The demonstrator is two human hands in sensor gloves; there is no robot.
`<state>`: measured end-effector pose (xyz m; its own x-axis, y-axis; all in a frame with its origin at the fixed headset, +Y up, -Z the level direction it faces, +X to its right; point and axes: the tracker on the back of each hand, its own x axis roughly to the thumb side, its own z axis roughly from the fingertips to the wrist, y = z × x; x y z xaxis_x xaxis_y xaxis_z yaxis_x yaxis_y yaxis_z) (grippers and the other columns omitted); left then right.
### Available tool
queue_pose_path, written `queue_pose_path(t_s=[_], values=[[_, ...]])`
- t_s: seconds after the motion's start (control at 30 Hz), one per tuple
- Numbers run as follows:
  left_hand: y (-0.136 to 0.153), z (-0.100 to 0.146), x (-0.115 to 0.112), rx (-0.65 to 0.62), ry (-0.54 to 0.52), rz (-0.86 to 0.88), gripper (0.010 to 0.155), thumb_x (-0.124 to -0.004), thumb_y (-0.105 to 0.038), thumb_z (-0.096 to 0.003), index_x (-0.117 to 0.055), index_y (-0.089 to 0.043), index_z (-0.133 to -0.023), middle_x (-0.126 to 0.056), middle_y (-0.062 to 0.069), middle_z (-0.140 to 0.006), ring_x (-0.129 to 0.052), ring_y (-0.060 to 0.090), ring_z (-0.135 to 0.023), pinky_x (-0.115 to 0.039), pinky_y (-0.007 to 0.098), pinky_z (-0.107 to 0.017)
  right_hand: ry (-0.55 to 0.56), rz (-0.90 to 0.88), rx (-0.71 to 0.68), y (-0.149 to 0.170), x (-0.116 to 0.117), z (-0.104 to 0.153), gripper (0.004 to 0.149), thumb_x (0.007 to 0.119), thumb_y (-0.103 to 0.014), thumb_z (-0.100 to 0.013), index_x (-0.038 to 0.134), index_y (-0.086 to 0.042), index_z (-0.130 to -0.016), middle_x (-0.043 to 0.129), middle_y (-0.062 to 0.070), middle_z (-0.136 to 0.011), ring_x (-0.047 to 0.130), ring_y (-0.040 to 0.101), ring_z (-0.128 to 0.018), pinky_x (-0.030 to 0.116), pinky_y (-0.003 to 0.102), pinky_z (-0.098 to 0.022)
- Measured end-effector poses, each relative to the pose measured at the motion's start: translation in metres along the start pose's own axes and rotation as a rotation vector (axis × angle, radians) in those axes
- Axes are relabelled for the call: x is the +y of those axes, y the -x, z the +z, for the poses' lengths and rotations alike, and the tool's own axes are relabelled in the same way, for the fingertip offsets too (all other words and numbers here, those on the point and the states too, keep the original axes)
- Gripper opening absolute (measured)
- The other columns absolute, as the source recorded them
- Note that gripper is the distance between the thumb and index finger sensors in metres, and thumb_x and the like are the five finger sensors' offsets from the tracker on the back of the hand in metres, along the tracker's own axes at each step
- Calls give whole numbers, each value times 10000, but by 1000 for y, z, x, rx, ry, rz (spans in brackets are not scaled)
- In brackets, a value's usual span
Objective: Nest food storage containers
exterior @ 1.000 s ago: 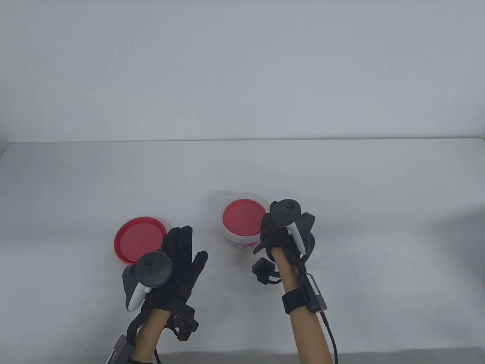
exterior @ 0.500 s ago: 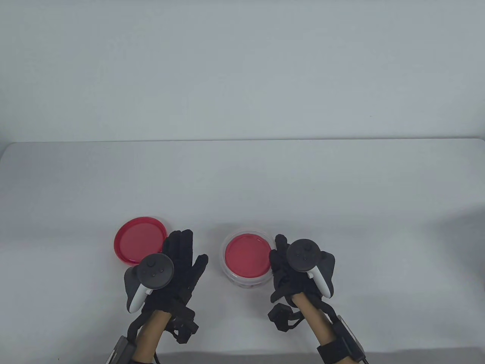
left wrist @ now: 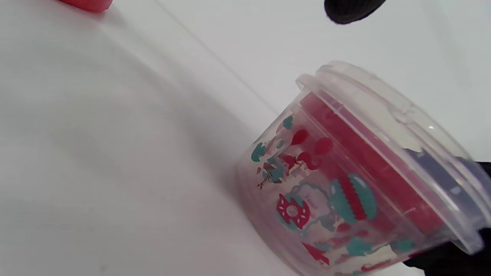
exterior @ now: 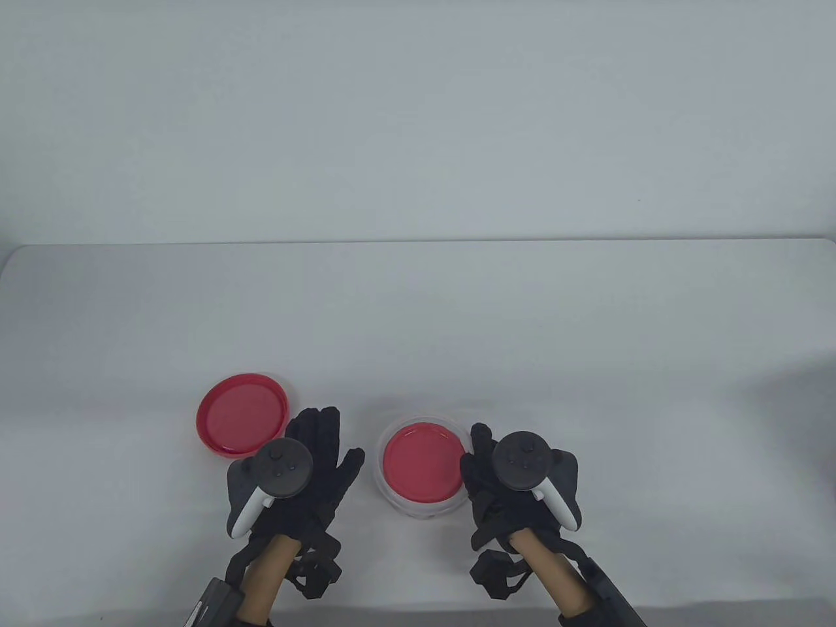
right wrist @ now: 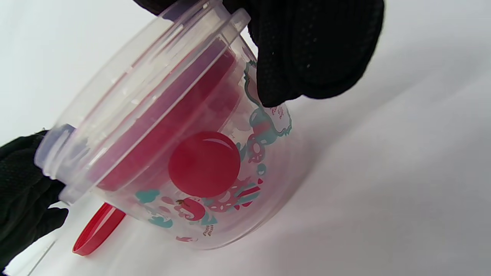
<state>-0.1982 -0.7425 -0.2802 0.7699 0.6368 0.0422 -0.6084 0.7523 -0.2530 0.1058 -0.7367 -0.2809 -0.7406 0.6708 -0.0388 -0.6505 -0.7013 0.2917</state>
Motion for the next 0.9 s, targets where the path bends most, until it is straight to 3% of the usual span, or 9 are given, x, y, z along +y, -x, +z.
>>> queue_pose_path(t_s=[0.2, 0.37, 0.43, 0.5, 0.6, 0.67, 0.83, 0.9], values=[[7, -5, 21, 108, -95, 3, 757, -459, -589, -647, -13, -308, -1189, 71, 77, -1237, 75, 394, -1128, 24, 633, -733, -26, -50, 3, 3, 0, -2, 609, 534, -300, -654, 272, -4, -1118, 456, 314, -1069, 838, 367, -617, 798, 401, -376], [39, -21, 62, 414, -179, 70, 757, -454, -597, -644, 18, -342, -1178, 110, 41, -1234, 106, 364, -1136, 30, 616, -759, -30, -44, 0, 3, -1, -2, 607, 530, -295, -654, 269, -2, -1117, 450, 315, -1072, 840, 365, -616, 800, 400, -376], [53, -26, 74, 579, -206, 103, 722, -453, -597, -649, 10, -424, -1175, 111, 54, -1232, 12, 375, -1159, -102, 618, -809, -32, -51, 1, 3, -1, -2, 606, 530, -294, -654, 268, -4, -1117, 447, 317, -1072, 840, 367, -616, 799, 401, -376], [68, -30, 81, 749, -203, 103, 738, -450, -603, -652, 31, -404, -1174, 54, 100, -1248, -129, 403, -1163, -244, 608, -828, -33, -53, 1, 3, -1, -2, 607, 530, -295, -654, 269, -3, -1117, 445, 317, -1073, 841, 368, -614, 800, 401, -376], [89, -37, 82, 909, -97, 80, 789, -430, -625, -653, 69, -304, -1173, -127, 152, -1269, -381, 405, -1120, -471, 563, -798, -34, -54, 0, 3, -1, -2, 606, 530, -294, -654, 269, -3, -1117, 445, 318, -1073, 840, 370, -614, 799, 402, -376], [97, -41, 79, 960, -69, 113, 783, -429, -625, -654, 36, -285, -1185, -157, 100, -1235, -330, 358, -1091, -476, 540, -802, -34, -52, -1, 3, -1, -3, 607, 528, -295, -654, 268, -1, -1117, 444, 320, -1073, 840, 370, -613, 799, 402, -375], [105, -52, 74, 1046, -55, -55, 669, -445, -616, -659, -188, -302, -1191, -370, 18, -1103, -652, 263, -907, -651, 452, -722, -32, -52, -2, 3, -1, -3, 606, 527, -297, -654, 268, -3, -1117, 444, 318, -1073, 840, 372, -612, 799, 402, -375], [104, -57, 72, 1057, -58, -118, 592, -458, -575, -677, -269, -300, -1166, -499, -21, -1029, -755, 205, -800, -743, 400, -631, -32, -53, -2, 3, -1, -3, 606, 527, -297, -654, 269, -2, -1117, 445, 316, -1073, 839, 373, -612, 799, 403, -375]])
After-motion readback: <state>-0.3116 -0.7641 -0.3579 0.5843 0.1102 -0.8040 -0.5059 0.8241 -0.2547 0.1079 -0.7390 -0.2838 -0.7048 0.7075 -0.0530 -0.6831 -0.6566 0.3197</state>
